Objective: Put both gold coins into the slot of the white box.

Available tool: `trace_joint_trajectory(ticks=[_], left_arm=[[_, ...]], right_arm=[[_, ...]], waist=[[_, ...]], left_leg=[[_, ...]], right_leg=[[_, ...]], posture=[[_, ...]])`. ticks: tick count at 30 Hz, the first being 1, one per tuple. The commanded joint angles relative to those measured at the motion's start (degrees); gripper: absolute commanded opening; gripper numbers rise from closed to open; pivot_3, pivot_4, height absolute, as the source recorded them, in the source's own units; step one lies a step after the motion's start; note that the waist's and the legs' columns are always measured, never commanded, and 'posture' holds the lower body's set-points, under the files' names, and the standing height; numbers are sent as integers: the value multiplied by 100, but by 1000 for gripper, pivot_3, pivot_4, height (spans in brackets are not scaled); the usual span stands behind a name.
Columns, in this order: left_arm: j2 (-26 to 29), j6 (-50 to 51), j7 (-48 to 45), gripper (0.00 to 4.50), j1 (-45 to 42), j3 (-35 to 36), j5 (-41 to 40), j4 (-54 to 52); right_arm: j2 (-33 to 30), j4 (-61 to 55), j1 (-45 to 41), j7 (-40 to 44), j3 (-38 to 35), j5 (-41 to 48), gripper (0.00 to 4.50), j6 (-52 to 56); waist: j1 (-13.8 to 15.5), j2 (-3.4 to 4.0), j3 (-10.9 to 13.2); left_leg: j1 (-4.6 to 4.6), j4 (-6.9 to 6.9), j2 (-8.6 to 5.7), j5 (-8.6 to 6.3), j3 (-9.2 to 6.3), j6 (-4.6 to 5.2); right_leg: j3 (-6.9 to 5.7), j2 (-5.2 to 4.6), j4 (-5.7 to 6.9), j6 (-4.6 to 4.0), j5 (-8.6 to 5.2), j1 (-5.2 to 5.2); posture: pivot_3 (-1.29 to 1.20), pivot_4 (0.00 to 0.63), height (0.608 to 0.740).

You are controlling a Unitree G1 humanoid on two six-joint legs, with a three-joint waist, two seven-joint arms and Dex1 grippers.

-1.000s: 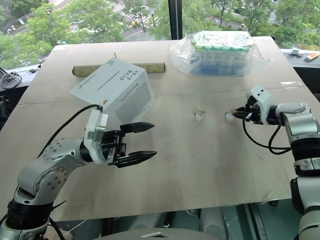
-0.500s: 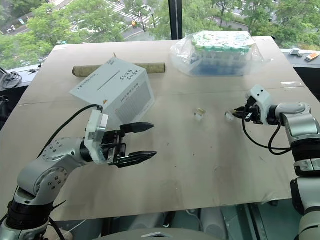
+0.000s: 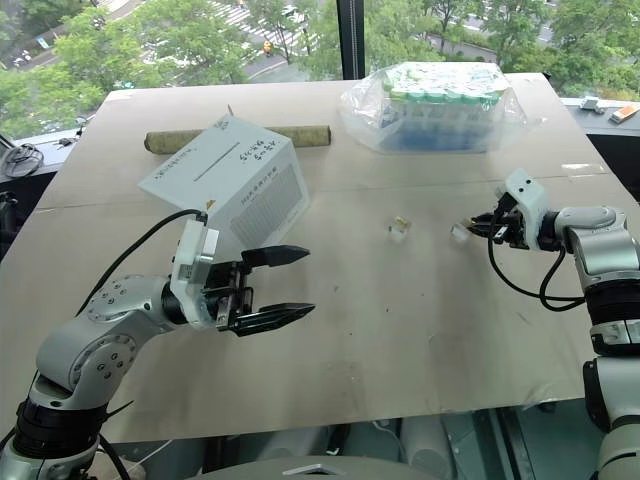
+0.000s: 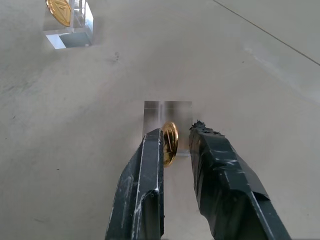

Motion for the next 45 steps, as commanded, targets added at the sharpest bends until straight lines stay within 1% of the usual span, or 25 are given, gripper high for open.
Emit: trace_joint_trajectory(ticks=[1, 7, 10, 11, 23, 38, 45], left_arm=[[20, -3, 24, 4500, -49, 53, -87, -215], [6, 8, 61, 4500, -60, 46, -90, -226], [2, 4, 73, 4500, -54, 37, -87, -227], [1, 2, 73, 4500, -54, 33, -85, -223], [-73, -11, 99, 4500, -86, -13, -58, -185], [-103, -39, 129, 4500, -43, -40, -22, -221], [-109, -67, 128, 4500, -19, -42, -7, -238]], right_arm=[[-130, -158, -2, 63, -189, 40, 915, -58], [-112, -142, 3, 69, -181, 26, 915, -59], [-109, -164, 5, 74, -186, 38, 160, -35], [-110, -168, 2, 78, -188, 41, 63, -26], [-110, -332, 3, 111, -235, 105, 63, 182], [29, -325, -59, -24, -137, 0, 63, 168], [118, -272, -64, -65, -46, -121, 63, -34]], waist=[[0, 0, 0], [0, 0, 0], [0, 0, 0], [0, 0, 0], [0, 0, 0], [-2, 0, 0], [-3, 0, 0]], left_leg=[[0, 0, 0, 0, 0, 0], [0, 0, 0, 0, 0, 0], [0, 0, 0, 0, 0, 0], [0, 0, 0, 0, 0, 0], [0, 0, 0, 0, 0, 0], [0, 1, 0, 0, 0, 0], [0, 1, 0, 0, 0, 0]], right_leg=[[0, 0, 0, 0, 0, 0], [0, 0, 0, 0, 0, 0], [0, 0, 0, 0, 0, 0], [0, 0, 0, 0, 0, 0], [0, 0, 0, 0, 0, 0], [0, 0, 0, 0, 0, 0], [0, 0, 1, 0, 0, 0]], posture=[[0, 150, 740], [0, 150, 740], [0, 150, 740], [0, 150, 740], [0, 150, 740], [0, 150, 740], [0, 150, 740]])
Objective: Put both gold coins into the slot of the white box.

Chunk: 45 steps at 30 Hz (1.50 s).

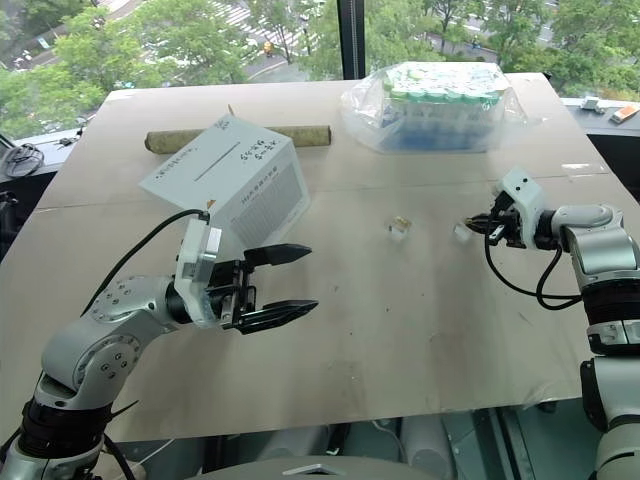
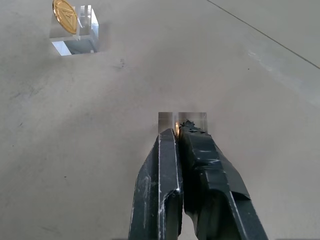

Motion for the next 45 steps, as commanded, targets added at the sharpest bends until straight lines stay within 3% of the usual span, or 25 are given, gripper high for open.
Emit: trace_joint_trajectory(ticks=[1, 4, 5, 7, 12, 22, 26, 39, 42, 45], left_arm=[[-5, -85, -1, 4500, 3, 2, -6, -238], [-8, -96, 5, 4500, 13, 3, 0, -245], [-9, -100, 8, 4500, 20, 4, 1, -248], [-9, -98, 18, 4500, 31, 8, 1, -255], [-8, -96, 36, 4500, 48, 16, 2, -256], [-41, -111, 29, 4500, 24, -26, 20, -212], [-39, -118, 20, 4500, 9, -33, 31, -194], [-34, -124, 18, 4500, 14, -29, 42, -193], [-34, -123, 14, 4500, 14, -26, 38, -187], [-36, -122, 16, 4500, 16, -29, 39, -189]], right_arm=[[37, -65, -80, -52, 9, -99, 63, -238], [110, 96, -157, -72, 30, -172, 63, -317], [131, 144, -182, -66, 19, -179, 334, -328], [157, 186, -216, -33, -3, -184, 937, -336], [135, 47, -181, 28, -50, -179, 3314, -334], [54, -12, -155, 15, -180, -87, 3314, -218], [55, -36, -155, 19, -177, -71, 2094, -199], [39, 0, -198, -5, -188, -59, 2094, -209], [32, 5, -212, -42, -206, -71, 805, -228], [24, 9, -218, -67, -211, -90, 805, -267]], waist=[[-8, 0, 0], [-20, 0, 0], [-26, 0, 0], [-22, 0, 0], [-19, 0, 0], [-12, 0, 0], [-11, 0, 0], [-10, 0, 0], [-10, 0, 0], [-10, 0, 0]], left_leg=[[0, 0, 0, 0, 0, 0], [1, 0, 0, 0, 1, 0], [1, 0, 0, 0, 1, 0], [2, 2, 0, 0, 1, 0], [1, 3, 0, 0, 1, 0], [1, 3, 0, 0, 1, 0], [1, 3, 0, 0, 1, 0], [1, 3, 0, 0, 1, 0], [1, 3, 0, 0, 1, 0], [1, 3, 0, 0, 1, 0]], right_leg=[[0, 0, 0, 0, 0, 0], [1, 0, 0, 0, 0, 0], [2, 1, 1, 0, 0, 0], [1, 1, 2, 0, 0, 0], [2, 1, 2, 0, 0, 0], [2, 1, 3, 0, 0, 0], [2, 0, 3, 0, 0, 0], [2, 1, 3, 0, 0, 0], [2, 1, 3, 0, 0, 0], [1, 1, 3, 0, 0, 0]], posture=[[0, 150, 740], [0, 150, 740], [0, 150, 740], [0, 150, 740], [0, 150, 740], [0, 150, 740], [0, 150, 740], [0, 150, 740], [0, 150, 740], [0, 150, 740]])
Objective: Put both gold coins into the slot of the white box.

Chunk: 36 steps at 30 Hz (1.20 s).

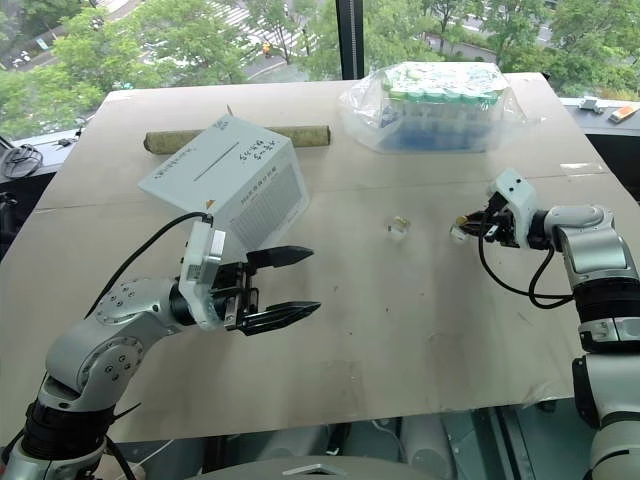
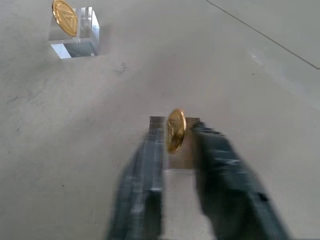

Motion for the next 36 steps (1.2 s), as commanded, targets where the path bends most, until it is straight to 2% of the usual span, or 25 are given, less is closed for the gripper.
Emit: trace_joint_trajectory(ticks=[1, 36], left_arm=[[6, -94, -33, 4500, -20, 46, -26, -191], [2, -66, 9, 4500, 1, 69, -61, -220]], right_arm=[[-129, -159, -141, -44, -201, 43, 805, -104], [-126, -247, -156, -77, -241, 200, 805, -85]], waist=[[0, 0, 0], [1, 0, 0]], left_leg=[[0, 0, 0, 0, 0, 0], [0, 0, 0, 0, 0, 0]], right_leg=[[0, 0, 0, 0, 0, 0], [0, 0, 0, 0, 0, 0]], posture=[[0, 150, 740], [0, 150, 740]])
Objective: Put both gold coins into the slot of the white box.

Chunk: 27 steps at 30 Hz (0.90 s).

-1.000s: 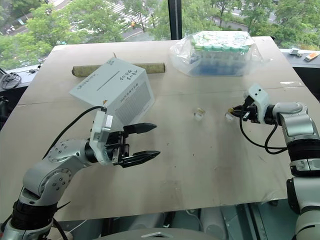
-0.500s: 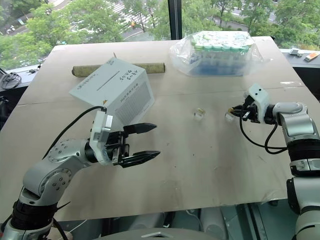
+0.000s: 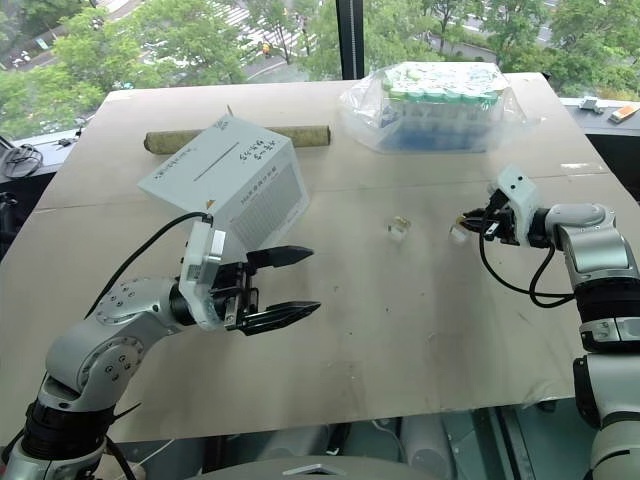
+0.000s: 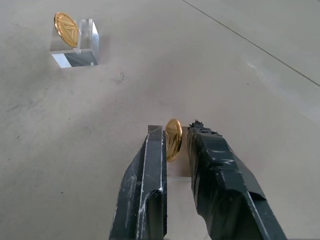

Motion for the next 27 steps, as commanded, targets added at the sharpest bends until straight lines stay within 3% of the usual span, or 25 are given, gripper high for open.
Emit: trace_joint_trajectory(ticks=[1, 24, 27], left_arm=[[1, -64, 2, 4500, 2, 71, -64, -222], [-84, -227, 366, 4500, 74, -27, 312, -314], [-87, -254, 348, 4500, 61, -49, 320, -293]], right_arm=[[-120, -214, -150, 10, -222, 81, 805, -35], [-138, -340, -64, -3, -216, 88, 805, 43], [-133, -324, -57, -4, -202, 73, 69, 30]], waist=[[0, 0, 0], [2, 0, 0], [1, 0, 0]], left_leg=[[0, 0, 0, 0, 0, 0], [0, 0, 0, 0, 0, 0], [0, 0, 0, 0, 0, 0]], right_leg=[[0, 0, 0, 0, 0, 0], [0, 0, 0, 0, 0, 0], [0, 0, 0, 0, 0, 0]], posture=[[0, 150, 740], [0, 150, 740], [0, 150, 740]])
